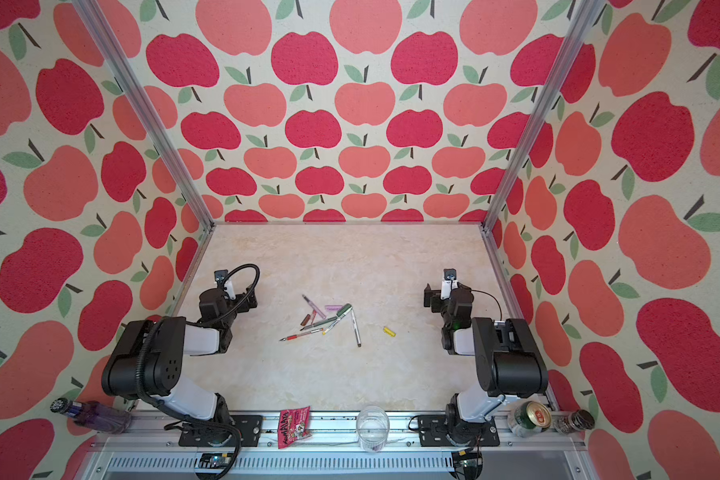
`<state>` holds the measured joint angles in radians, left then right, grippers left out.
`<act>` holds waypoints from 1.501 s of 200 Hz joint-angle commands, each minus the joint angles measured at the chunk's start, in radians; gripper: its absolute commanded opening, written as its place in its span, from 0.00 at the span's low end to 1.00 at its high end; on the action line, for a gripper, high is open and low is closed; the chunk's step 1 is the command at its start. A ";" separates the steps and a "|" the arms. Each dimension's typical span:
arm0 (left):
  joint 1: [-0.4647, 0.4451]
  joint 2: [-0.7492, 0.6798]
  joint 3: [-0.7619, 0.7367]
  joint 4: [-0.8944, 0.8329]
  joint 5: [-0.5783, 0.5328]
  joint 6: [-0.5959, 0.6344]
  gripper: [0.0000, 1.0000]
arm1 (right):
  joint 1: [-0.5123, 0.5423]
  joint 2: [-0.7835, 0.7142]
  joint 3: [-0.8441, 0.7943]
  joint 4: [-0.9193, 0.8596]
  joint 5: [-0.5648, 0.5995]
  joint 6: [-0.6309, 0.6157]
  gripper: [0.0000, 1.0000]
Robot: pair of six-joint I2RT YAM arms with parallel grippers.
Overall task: Insert the pens into the pen caps
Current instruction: 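Raise both grippers from rest and swing them toward the pen pile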
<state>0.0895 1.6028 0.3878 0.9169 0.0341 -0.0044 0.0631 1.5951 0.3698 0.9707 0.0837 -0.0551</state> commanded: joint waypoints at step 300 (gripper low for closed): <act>0.162 -0.705 0.161 -0.682 0.188 -0.615 0.99 | -0.037 -0.442 0.324 -0.746 -0.509 0.653 0.90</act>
<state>0.2344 0.9325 0.5667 0.3489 0.0242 -0.4458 0.0063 1.1034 0.6048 0.4183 -0.2012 0.4686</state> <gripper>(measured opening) 0.994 0.922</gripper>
